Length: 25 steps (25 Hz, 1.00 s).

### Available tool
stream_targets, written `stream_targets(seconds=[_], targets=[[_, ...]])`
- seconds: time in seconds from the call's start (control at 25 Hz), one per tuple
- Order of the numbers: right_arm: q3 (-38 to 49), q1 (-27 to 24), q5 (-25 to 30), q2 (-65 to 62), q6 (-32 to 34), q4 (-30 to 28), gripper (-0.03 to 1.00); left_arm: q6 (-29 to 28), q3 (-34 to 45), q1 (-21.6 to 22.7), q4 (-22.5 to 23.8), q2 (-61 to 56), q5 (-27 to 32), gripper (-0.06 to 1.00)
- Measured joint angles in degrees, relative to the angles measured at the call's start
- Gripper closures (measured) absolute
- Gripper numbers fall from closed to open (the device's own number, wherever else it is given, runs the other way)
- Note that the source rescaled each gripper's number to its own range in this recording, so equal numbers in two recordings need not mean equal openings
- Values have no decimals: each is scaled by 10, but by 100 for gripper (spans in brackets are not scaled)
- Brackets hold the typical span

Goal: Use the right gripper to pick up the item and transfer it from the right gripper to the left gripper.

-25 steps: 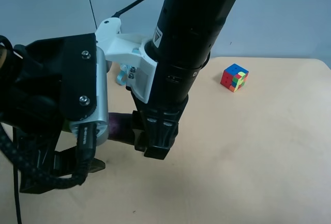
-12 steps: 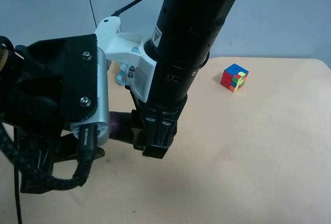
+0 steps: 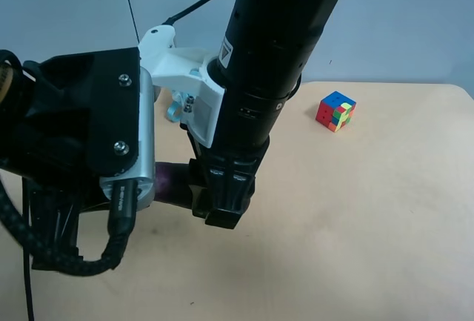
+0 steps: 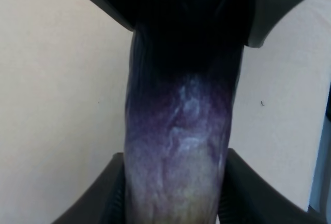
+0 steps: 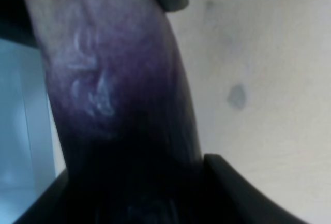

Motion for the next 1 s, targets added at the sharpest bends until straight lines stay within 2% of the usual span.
stream_targets(seconds=[0.24, 0.28, 0.32, 0.4, 0.44, 0.52, 0.64, 1.0], targets=[[0, 0, 2, 0, 0, -1, 97, 8, 0, 0, 0, 0, -2, 94], [0, 0, 2, 0, 0, -1, 93, 8, 0, 0, 0, 0, -2, 94], [0, 0, -1, 0, 0, 1, 77, 9, 0, 0, 0, 0, -7, 94], [0, 0, -8, 0, 0, 5, 31, 9, 0, 0, -6, 0, -15, 94], [0, 0, -9, 0, 0, 5, 17, 9, 0, 0, -7, 0, -16, 94], [0, 0, -13, 0, 0, 5, 4, 9, 0, 0, -7, 0, -16, 94], [0, 0, -13, 0, 2, 5, -2, 9, 0, 0, -8, 0, -17, 94], [0, 0, 15, -10, 33, -37, -3, 9, 0, 0, -8, 0, -18, 94]])
